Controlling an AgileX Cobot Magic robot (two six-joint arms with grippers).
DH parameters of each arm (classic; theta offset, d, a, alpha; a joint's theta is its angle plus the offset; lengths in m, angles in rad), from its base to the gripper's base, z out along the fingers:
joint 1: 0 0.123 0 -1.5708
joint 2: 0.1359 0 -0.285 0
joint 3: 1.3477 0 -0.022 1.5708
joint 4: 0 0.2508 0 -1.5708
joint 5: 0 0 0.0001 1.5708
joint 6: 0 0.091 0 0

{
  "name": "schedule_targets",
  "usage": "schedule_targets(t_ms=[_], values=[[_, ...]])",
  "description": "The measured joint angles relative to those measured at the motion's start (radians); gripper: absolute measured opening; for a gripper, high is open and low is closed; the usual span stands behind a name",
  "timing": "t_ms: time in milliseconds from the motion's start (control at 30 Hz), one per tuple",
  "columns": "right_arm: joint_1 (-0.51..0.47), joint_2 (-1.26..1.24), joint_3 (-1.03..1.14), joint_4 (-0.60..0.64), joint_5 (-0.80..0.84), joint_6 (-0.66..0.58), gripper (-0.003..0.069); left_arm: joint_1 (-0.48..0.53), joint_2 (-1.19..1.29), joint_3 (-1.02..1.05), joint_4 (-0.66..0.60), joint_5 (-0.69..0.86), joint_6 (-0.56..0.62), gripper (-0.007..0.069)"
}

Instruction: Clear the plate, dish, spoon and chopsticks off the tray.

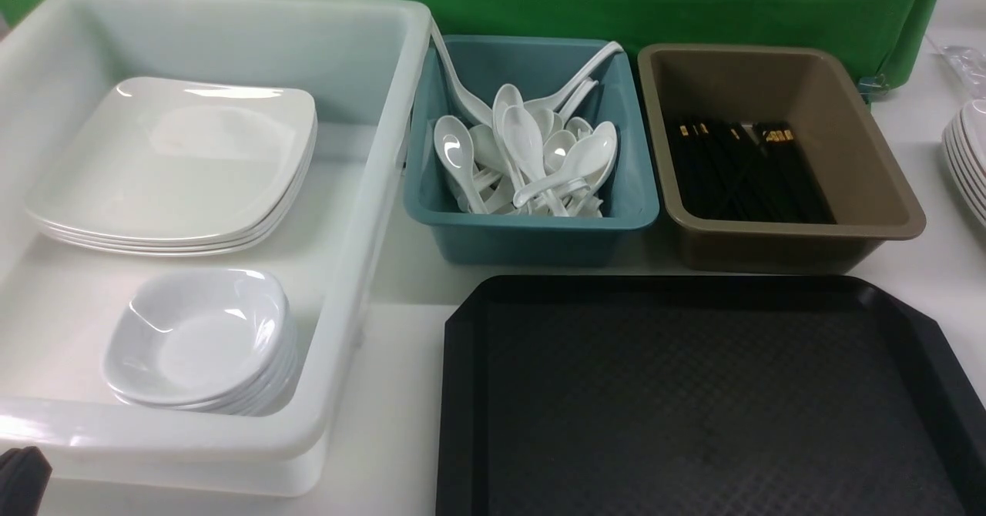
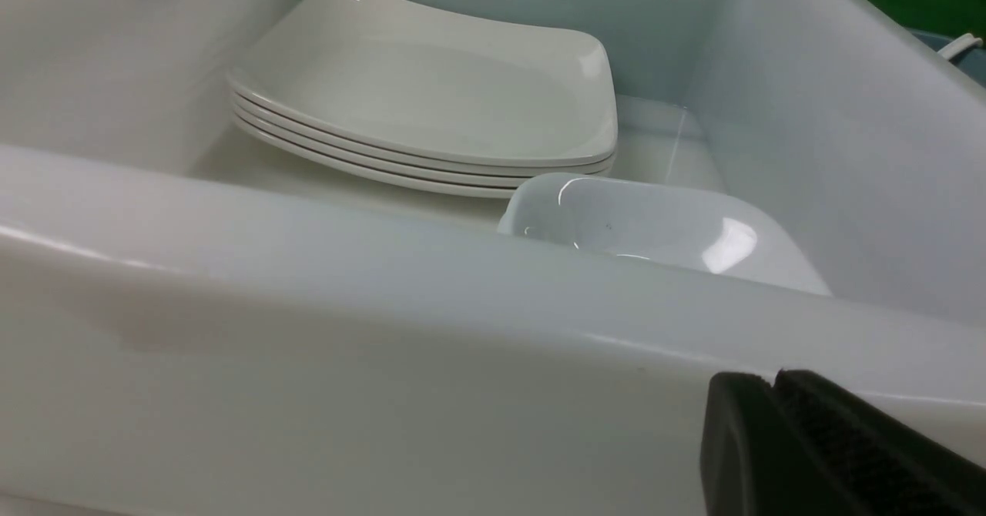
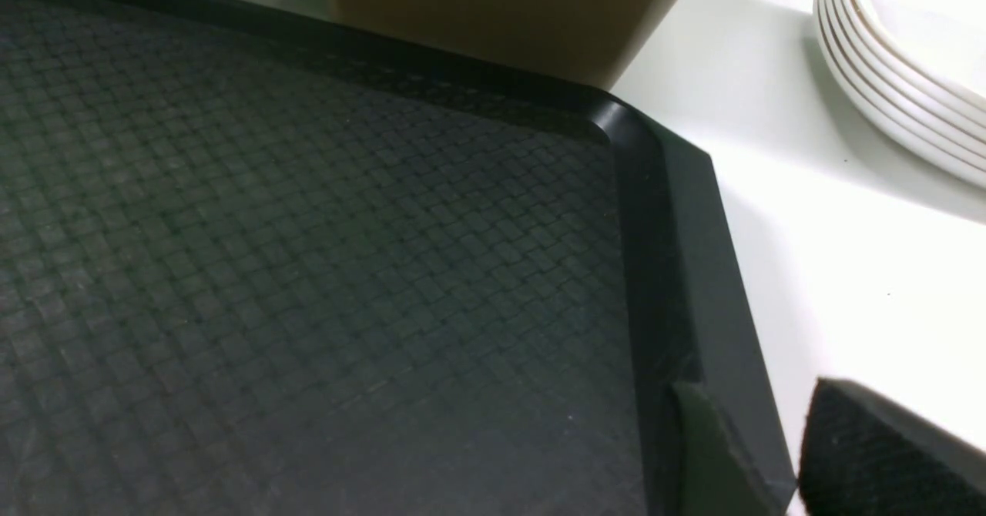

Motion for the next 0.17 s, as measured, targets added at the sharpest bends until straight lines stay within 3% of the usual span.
schedule_targets(t_ms=[167], values=[[0.0,0.0,0.0,0.0,0.0,0.0,0.0242,0.0,0.0,0.0,0.0,0.0,0.0,0.0017]])
